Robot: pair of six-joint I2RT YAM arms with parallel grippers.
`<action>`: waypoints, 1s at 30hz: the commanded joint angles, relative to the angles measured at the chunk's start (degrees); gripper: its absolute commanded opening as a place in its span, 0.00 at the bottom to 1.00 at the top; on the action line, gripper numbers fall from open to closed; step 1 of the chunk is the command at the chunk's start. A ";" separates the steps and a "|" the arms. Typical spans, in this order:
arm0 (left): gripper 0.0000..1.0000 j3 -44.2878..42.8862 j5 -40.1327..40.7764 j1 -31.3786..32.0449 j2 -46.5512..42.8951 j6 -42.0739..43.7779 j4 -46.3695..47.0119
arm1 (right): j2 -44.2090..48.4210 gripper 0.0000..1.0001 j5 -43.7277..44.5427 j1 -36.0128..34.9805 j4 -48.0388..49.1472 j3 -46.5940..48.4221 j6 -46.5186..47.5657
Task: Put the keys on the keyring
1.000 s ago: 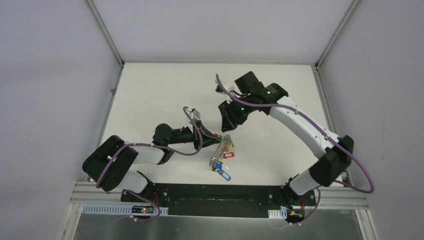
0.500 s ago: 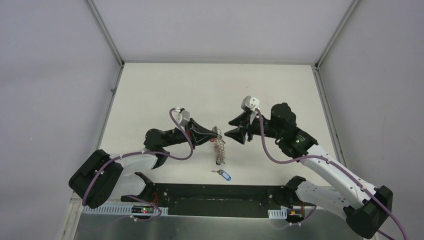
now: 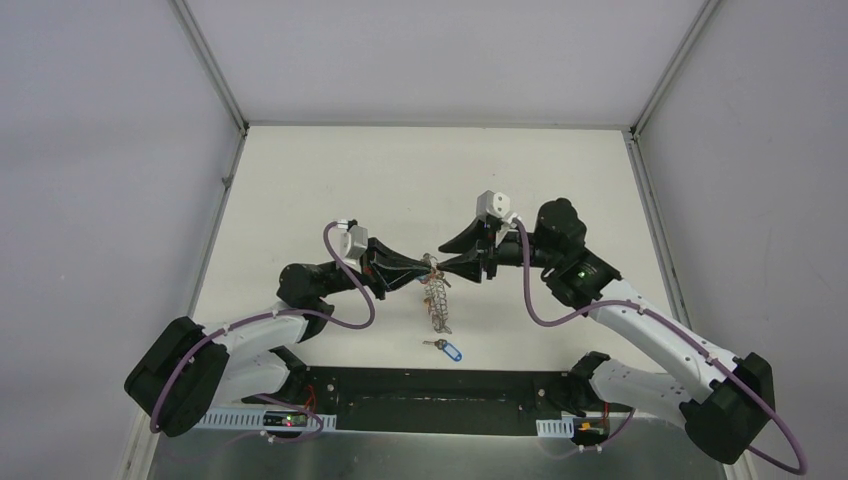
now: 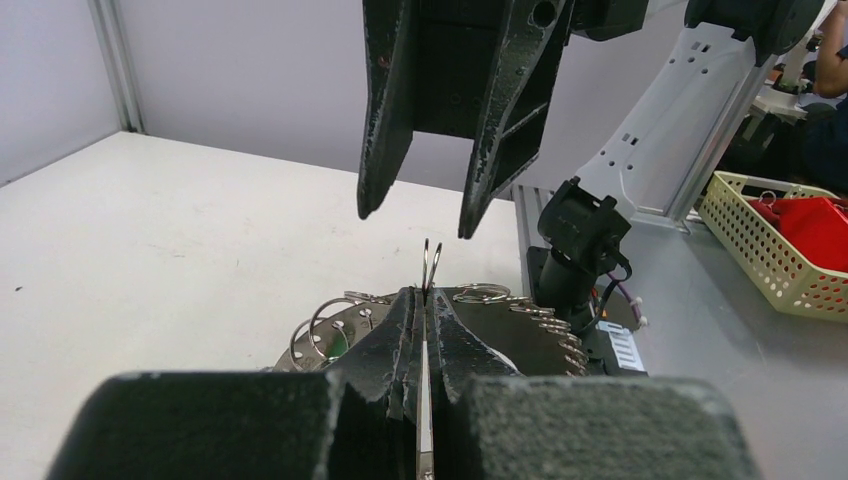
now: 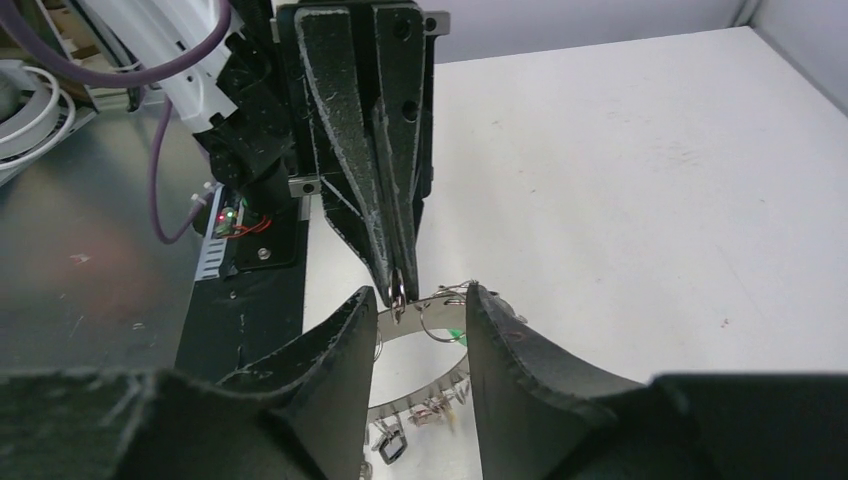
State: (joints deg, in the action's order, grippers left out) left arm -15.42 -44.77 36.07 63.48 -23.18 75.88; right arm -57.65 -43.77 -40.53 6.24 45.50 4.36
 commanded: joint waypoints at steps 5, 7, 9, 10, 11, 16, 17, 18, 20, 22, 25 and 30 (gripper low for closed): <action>0.00 -0.67 2.06 0.58 -2.33 1.21 2.73 | -2.54 0.39 -8.27 -0.15 4.07 1.98 -0.93; 0.00 -0.69 1.98 0.58 -2.40 1.16 2.73 | -3.02 0.37 -8.35 -0.13 4.09 2.05 -0.87; 0.00 -0.66 1.91 0.58 -2.49 1.12 2.57 | -3.38 0.34 -8.62 -0.16 4.06 2.12 -0.72; 0.00 -0.66 1.84 0.58 -2.54 1.12 2.57 | -3.62 0.32 -8.94 -0.20 4.04 2.18 -0.68; 0.00 -0.66 1.86 0.58 -2.57 1.12 2.53 | -3.92 0.30 -9.37 -0.15 4.14 2.19 -0.61; 0.00 -0.61 1.58 0.58 -2.49 1.12 1.41 | -5.23 0.07 -11.16 -0.24 4.21 3.23 -0.69; 0.00 -0.50 1.54 0.58 -2.61 1.12 1.22 | -5.29 0.00 -11.26 -0.14 3.95 3.51 -0.67; 0.00 -0.53 1.53 0.58 -2.77 1.18 0.82 | -5.44 0.00 -11.32 -0.18 3.10 3.99 -0.44; 0.09 -0.51 1.54 0.58 -3.39 1.40 -0.91 | -5.64 0.00 -10.85 -0.23 0.11 5.19 0.54; 0.24 -0.61 1.67 0.58 -4.76 2.10 -4.04 | -5.72 0.00 -10.54 -0.18 -4.16 6.63 0.95; 0.42 -1.20 2.16 0.58 -8.29 4.62 -11.88 | -6.13 0.00 -6.99 -0.24 -13.89 9.63 4.17; 0.50 -4.18 1.18 0.58 -14.45 11.09 -28.48 | -9.22 0.00 -3.16 -1.19 -29.20 16.60 8.75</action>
State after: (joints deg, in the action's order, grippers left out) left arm -15.88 -43.46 36.07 52.66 -18.55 59.83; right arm -65.36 -49.98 -40.77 -11.81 54.89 7.97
